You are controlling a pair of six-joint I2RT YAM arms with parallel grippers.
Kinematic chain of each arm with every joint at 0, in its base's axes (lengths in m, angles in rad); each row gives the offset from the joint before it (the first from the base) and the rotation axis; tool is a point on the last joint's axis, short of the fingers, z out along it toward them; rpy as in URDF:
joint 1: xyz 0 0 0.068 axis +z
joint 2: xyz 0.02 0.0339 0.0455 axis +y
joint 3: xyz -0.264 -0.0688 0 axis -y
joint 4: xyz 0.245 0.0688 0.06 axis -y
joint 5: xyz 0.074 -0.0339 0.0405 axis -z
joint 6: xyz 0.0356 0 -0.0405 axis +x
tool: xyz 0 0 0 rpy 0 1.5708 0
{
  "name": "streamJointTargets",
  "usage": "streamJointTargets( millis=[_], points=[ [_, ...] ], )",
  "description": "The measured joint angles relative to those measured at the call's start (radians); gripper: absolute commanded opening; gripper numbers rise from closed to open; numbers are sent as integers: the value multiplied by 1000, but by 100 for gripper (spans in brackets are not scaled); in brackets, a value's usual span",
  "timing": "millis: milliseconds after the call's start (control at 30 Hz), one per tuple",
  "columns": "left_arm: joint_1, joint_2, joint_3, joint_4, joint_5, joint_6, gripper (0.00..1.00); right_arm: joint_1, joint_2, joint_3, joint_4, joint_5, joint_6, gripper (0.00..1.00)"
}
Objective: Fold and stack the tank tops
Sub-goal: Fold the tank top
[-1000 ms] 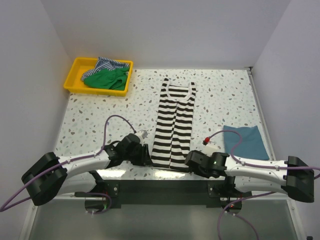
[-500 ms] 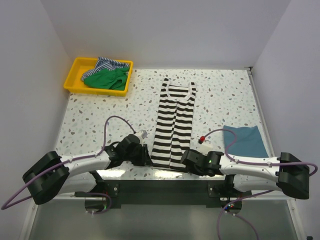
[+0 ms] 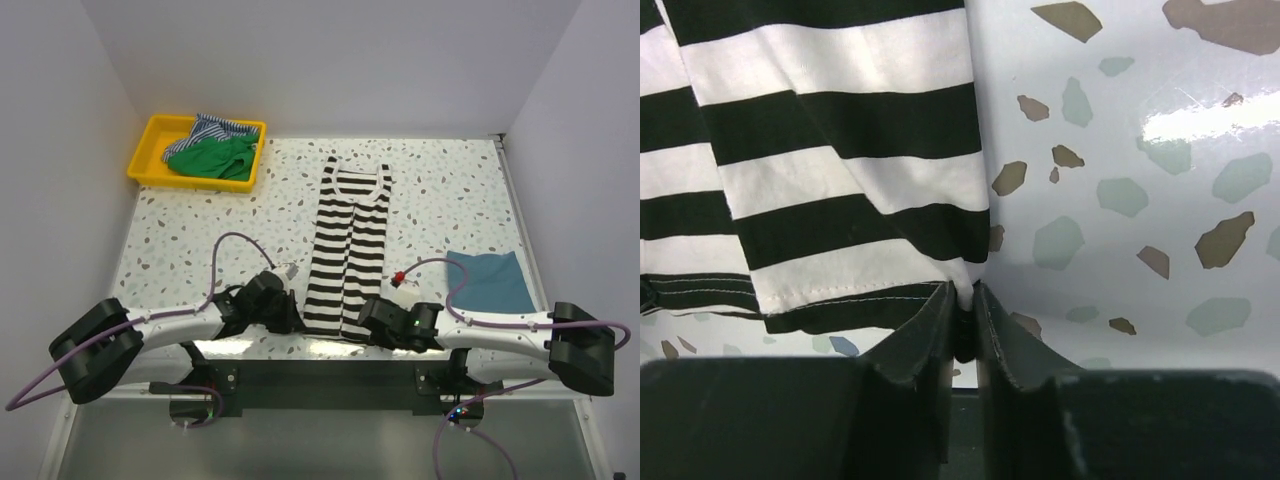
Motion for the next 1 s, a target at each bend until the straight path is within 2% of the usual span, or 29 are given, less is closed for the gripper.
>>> streamJointTargets(
  millis=[33,100,233,367,500,633,733,833,1000],
  points=[
    [-4,0,0,2,0,-1,0,0,0,0,-2,-2,-2,10],
    [-19,-1,0,2,-3,-9,0,0,0,-1,-8,-3,-7,7],
    [-77,-29,-1,-23,-20,-34,0,34,8,21,-69,-4,-21,6],
    [-135,-98,-14,-109,-27,-65,0,130,27,78,-190,-3,-14,5],
    [-165,-200,-26,-250,-40,-95,0,249,32,167,-314,9,23,6],
    [-170,-245,-16,-357,-52,-109,0,285,49,253,-365,28,31,12],
    [-169,-216,40,-423,-69,-111,0,262,49,306,-391,52,17,10],
    [-148,-172,119,-456,-76,-94,0,165,45,325,-399,55,-35,9],
    [-9,-96,249,-454,-69,-27,0,-40,33,346,-391,53,-179,8]
  ],
)
